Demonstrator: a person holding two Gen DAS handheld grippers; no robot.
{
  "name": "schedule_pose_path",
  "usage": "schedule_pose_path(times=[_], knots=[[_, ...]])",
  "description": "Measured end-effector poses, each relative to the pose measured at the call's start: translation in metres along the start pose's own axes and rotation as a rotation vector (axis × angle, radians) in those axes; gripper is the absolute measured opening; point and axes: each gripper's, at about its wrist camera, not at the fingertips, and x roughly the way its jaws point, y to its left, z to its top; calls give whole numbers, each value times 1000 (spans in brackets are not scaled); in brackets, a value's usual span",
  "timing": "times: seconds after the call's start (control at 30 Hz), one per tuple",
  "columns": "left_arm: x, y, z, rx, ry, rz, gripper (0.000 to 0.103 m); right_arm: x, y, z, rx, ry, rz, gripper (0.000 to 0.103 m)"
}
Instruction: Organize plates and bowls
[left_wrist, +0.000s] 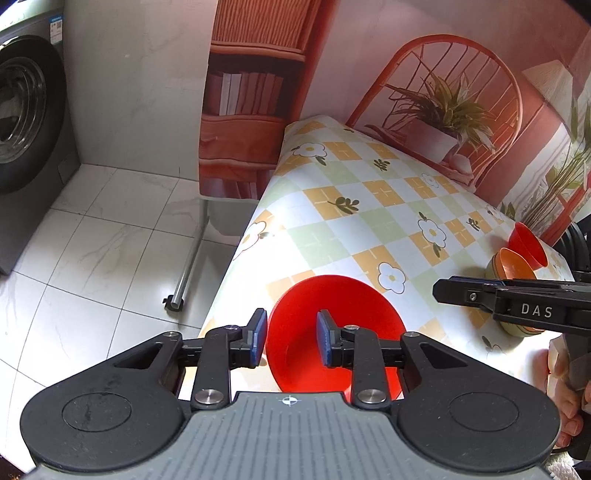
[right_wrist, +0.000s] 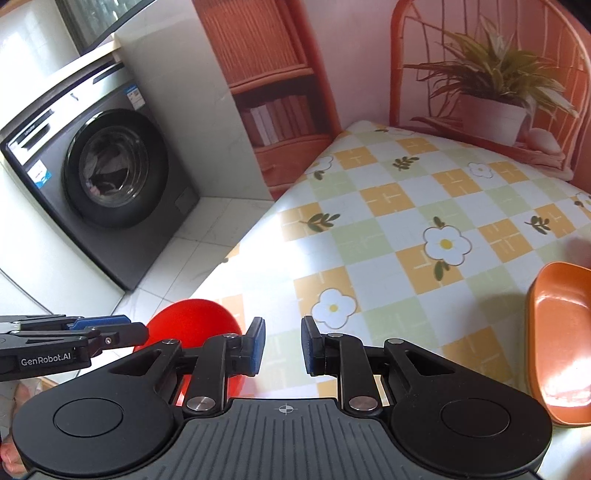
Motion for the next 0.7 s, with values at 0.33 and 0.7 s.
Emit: schedule_pose_path(times=[0.33,0.7], knots=[[18,14,-15,-36,35,-36,32,30,14,-10,1,89,13,25],[27,13,-22,-71,39,-83,17,37,14,-19,16,134,59,14]])
